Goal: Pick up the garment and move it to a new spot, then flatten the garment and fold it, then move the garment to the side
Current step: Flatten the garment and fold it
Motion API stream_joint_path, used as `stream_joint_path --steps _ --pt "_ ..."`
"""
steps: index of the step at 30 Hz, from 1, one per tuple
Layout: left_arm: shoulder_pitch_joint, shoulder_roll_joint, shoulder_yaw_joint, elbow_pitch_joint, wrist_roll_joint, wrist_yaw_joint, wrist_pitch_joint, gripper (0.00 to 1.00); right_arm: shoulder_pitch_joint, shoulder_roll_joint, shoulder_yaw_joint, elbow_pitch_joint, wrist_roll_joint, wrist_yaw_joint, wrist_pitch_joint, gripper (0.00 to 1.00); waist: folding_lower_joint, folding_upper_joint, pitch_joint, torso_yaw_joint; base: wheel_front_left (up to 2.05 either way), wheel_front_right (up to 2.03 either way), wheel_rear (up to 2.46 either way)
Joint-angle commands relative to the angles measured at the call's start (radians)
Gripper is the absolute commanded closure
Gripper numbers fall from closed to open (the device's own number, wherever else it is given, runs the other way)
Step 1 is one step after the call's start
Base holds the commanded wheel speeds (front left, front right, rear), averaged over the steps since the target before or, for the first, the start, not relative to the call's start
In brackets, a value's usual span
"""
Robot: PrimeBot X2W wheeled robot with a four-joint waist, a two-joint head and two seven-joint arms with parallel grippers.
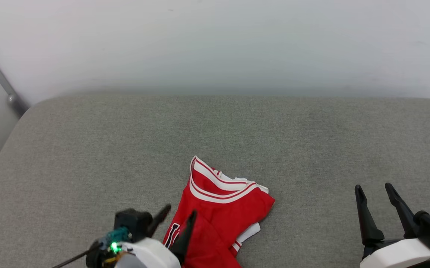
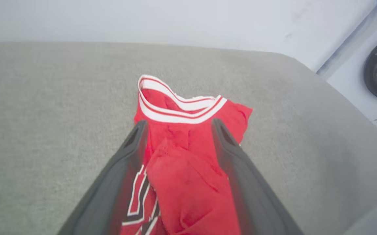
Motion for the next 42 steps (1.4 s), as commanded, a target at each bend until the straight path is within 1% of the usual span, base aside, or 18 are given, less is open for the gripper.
stream_joint_path --steps 1,5,10,16,22,26,31,32,33,34,35,38,42 --pt "-0.021 -0.003 0.008 -0.008 0.012 0.005 -0.021 0.0 0.005 0.001 -0.002 -0.005 0.003 -0.001 0.0 0.0 0.0001 0.0 0.001 0.0 0.0 0.0 0.0" --pt "-0.1 -0.004 0.022 -0.007 0.064 0.008 -0.073 0.0 0.001 0.001 -0.008 -0.007 0.005 -0.001 0.0 0.0 0.0001 0.0 0.007 0.001 0.0 0.0 0.0" --pt "-0.24 -0.001 0.016 0.053 0.077 -0.034 -0.027 0.0 -0.029 0.001 -0.008 -0.018 -0.001 -0.001 0.0 0.0 0.0001 0.0 0.055 -0.004 0.0 0.0 0.0" --pt "-0.403 0.008 -0.004 0.211 0.028 -0.109 0.135 0.0 -0.07 0.001 0.007 -0.018 -0.002 -0.001 -0.008 0.0 0.0001 0.0 0.14 -0.03 0.0 0.0 0.0" --pt "-0.491 0.023 -0.028 0.368 -0.032 -0.174 0.307 0.0 -0.106 0.001 0.023 0.008 0.006 -0.001 -0.031 0.0 0.0001 0.0 0.205 -0.062 0.0 0.0 0.0" --pt "-0.512 0.025 -0.057 0.444 -0.053 -0.197 0.399 0.0 -0.126 0.001 0.03 0.029 0.011 -0.001 -0.045 0.0 0.0001 0.0 0.228 -0.074 0.0 0.0 0.0" --pt "-0.503 0.026 -0.104 0.522 -0.074 -0.212 0.52 0.0 -0.145 0.001 0.041 0.051 0.016 -0.001 -0.059 0.0 0.0001 0.0 0.237 -0.087 0.0 0.0 0.0" --pt "-0.497 0.023 -0.109 0.53 -0.084 -0.216 0.537 0.47 -0.145 0.001 0.042 0.053 0.017 -0.001 -0.06 0.0 0.0001 0.0 0.238 -0.088 0.0 0.0 0.0" --pt "-0.495 0.02 -0.112 0.534 -0.087 -0.219 0.542 0.71 -0.145 0.001 0.041 0.056 0.016 -0.001 -0.06 0.0 0.0001 0.0 0.239 -0.088 0.0 0.0 0.0" --pt "-0.496 0.02 -0.117 0.536 -0.085 -0.219 0.546 1.0 -0.145 0.001 0.04 0.058 0.016 -0.001 -0.061 0.0 0.0001 0.0 0.24 -0.088 0.0 0.0 0.0" --pt "-0.497 0.02 -0.12 0.536 -0.084 -0.221 0.544 1.0 -0.146 0.001 0.038 0.059 0.015 -0.001 -0.062 0.0 0.0001 0.0 0.24 -0.087 0.0 0.0 0.0" --pt "-0.513 0.022 -0.111 0.517 -0.062 -0.221 0.476 1.0 -0.148 0.001 0.031 0.06 0.01 -0.001 -0.06 0.0 0.0001 0.0 0.239 -0.081 0.0 0.0 0.0" --pt "-0.534 0.028 -0.068 0.487 -0.041 -0.194 0.364 1.0 -0.144 0.001 0.024 0.058 0.004 -0.001 -0.053 0.0 0.0001 0.0 0.228 -0.065 0.0 0.0 0.0"
